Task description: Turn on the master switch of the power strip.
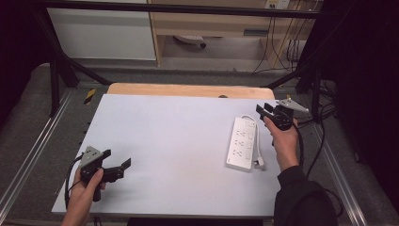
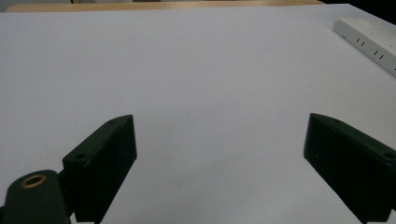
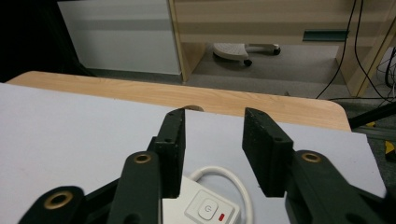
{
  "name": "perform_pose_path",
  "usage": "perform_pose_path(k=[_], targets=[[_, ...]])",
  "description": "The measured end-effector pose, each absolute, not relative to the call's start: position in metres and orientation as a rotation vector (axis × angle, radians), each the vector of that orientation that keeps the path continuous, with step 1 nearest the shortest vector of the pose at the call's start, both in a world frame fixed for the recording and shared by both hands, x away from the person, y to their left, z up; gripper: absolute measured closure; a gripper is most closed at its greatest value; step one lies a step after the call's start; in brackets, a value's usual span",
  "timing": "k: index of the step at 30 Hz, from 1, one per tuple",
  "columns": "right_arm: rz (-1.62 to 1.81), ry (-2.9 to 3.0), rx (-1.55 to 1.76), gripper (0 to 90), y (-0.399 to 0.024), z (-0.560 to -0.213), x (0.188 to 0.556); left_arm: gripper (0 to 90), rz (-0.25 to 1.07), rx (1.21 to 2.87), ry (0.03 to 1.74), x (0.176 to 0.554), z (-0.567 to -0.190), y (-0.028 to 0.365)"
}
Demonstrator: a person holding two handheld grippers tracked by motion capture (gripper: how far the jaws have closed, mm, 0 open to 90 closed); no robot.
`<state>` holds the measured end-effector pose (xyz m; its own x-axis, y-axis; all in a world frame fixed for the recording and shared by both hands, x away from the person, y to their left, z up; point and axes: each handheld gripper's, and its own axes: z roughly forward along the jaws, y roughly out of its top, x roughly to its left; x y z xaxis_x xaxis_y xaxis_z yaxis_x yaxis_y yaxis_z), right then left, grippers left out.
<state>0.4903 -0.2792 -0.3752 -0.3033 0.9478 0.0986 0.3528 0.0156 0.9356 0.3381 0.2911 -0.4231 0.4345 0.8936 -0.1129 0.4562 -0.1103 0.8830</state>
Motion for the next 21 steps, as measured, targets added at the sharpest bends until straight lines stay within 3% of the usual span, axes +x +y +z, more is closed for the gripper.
perform_pose_path(k=[7,21], targets=[[1.261,1.717,1.334,74.3,-0.278,-0.383,0.501,9.5,0.575,1.742,1.175,0.338,-0.424,0.292],[1.230,1.778,1.382,87.1,-0.278,-0.402,0.513,9.5,0.576,1.736,1.178,0.338,-0.423,0.294]])
